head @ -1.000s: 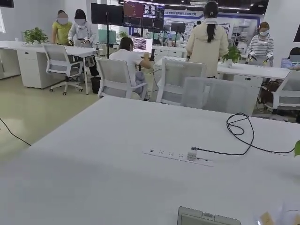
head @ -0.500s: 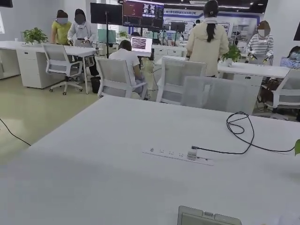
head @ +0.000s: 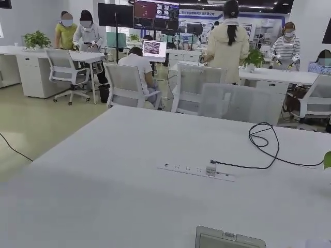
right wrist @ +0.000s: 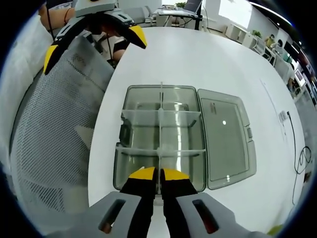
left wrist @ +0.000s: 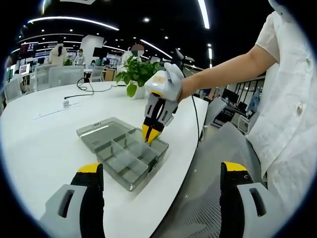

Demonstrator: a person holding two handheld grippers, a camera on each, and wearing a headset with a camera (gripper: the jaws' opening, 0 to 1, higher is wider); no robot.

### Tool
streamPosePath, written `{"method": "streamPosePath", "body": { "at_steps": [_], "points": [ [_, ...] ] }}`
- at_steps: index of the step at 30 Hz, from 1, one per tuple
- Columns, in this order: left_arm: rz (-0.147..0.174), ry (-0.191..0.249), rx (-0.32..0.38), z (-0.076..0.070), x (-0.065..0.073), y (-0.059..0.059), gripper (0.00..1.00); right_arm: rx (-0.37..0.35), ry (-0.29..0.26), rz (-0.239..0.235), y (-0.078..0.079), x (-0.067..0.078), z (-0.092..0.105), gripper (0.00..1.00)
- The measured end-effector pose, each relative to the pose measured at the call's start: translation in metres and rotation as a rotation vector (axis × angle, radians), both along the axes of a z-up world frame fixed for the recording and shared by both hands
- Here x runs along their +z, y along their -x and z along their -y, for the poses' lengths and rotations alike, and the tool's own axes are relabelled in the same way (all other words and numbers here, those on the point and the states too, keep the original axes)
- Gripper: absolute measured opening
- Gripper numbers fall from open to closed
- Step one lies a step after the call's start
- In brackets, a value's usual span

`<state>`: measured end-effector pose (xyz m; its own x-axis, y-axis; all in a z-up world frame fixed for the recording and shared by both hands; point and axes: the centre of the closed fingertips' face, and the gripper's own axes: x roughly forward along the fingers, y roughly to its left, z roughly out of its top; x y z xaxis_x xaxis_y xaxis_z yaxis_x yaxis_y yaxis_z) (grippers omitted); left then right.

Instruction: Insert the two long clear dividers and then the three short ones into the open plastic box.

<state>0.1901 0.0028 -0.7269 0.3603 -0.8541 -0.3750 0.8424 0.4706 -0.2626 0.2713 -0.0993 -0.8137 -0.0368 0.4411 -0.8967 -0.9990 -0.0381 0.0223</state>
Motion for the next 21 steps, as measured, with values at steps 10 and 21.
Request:
{"method": "streamPosePath", "body": {
  "at_steps": [10, 21],
  "points": [
    [-0.002, -0.003, 0.001, -0.002, 0.0, 0.0, 1.0, -0.066, -0.051, 0.017, 0.001, 0.02, 0.012, 0.14],
    [0.005, -0.022, -0.005, -0.003, 0.0, -0.002, 1.0, -0.16, -0.158, 0.056, 0.005, 0.049, 0.021, 0.26]
  ]
}}
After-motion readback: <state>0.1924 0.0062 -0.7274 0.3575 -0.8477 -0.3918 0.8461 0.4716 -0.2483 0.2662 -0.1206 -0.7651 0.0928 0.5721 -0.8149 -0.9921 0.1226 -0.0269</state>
